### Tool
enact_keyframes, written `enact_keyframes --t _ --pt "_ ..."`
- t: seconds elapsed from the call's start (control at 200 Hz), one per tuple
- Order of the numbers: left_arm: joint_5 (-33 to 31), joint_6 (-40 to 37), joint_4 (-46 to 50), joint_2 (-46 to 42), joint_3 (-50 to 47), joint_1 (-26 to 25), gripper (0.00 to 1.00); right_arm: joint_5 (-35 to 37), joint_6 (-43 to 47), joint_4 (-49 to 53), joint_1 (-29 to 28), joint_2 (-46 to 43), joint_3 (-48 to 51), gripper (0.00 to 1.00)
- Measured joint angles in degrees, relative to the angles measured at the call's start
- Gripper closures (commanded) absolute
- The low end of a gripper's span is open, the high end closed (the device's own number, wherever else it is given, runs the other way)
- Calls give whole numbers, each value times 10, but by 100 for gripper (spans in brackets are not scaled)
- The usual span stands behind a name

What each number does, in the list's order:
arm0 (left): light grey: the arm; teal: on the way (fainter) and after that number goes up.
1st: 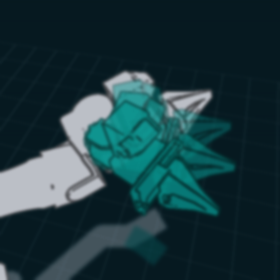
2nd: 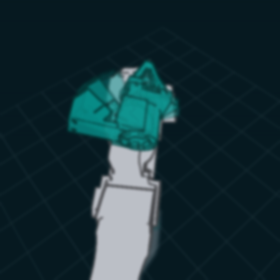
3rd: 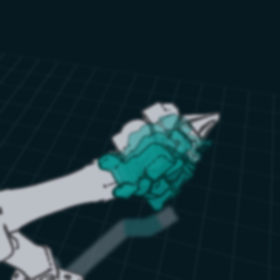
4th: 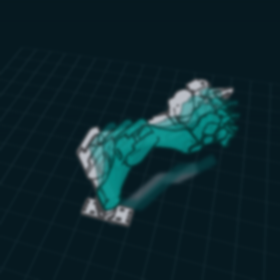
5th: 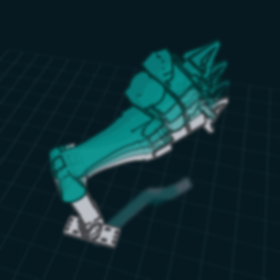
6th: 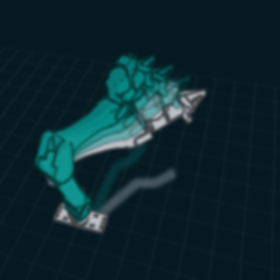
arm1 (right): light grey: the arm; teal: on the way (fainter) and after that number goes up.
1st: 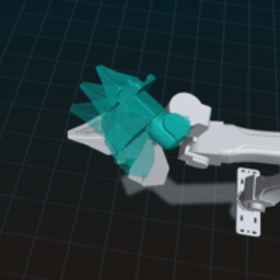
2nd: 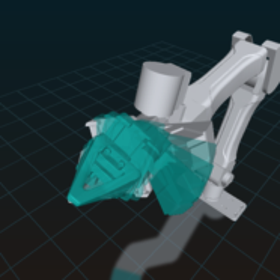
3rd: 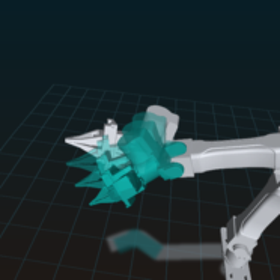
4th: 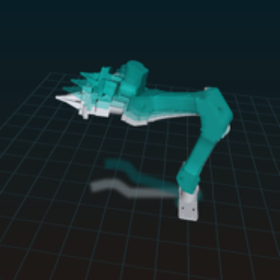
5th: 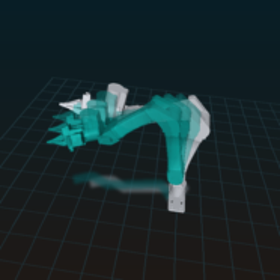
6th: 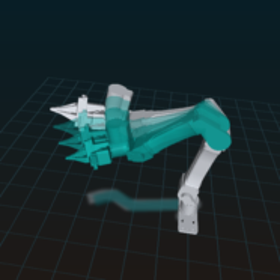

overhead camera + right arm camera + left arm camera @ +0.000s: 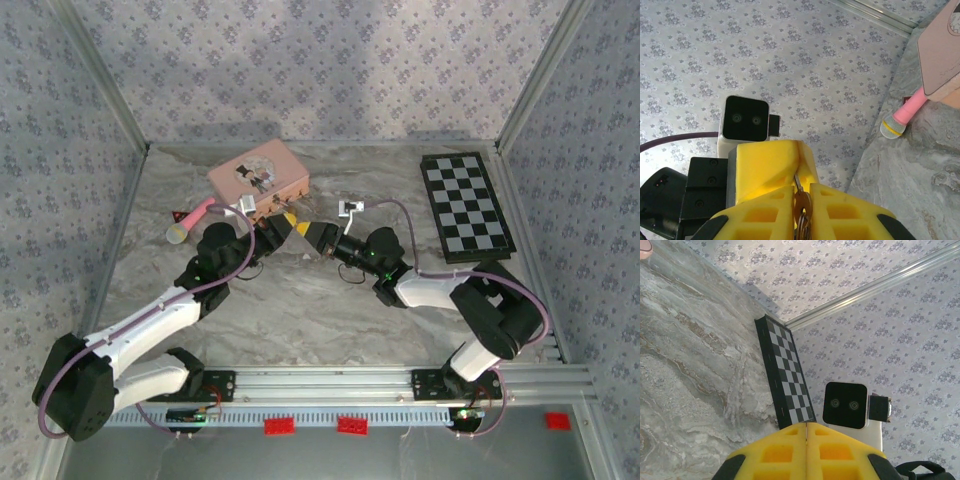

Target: Unlock a padlock with a key

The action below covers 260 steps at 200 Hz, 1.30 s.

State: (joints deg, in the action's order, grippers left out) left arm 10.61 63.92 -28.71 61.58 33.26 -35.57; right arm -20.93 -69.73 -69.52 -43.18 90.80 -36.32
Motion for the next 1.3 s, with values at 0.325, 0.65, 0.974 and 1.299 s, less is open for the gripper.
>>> enact_keyframes --t 0.325,0.65,0.974,1.299 --pt "-11 -6 3 -8 -7 1 100 -1 -8 -8 0 9 0 99" --pt "-18 -59 68 -32 -1 16 37 1 -3 41 2 5 -3 100" --pt "5 -135 193 -54 38 94 4 32 113 310 7 -99 -38 100" --pt "-4 -195 279 21 71 97 0 90 246 557 8 -159 -85 100"
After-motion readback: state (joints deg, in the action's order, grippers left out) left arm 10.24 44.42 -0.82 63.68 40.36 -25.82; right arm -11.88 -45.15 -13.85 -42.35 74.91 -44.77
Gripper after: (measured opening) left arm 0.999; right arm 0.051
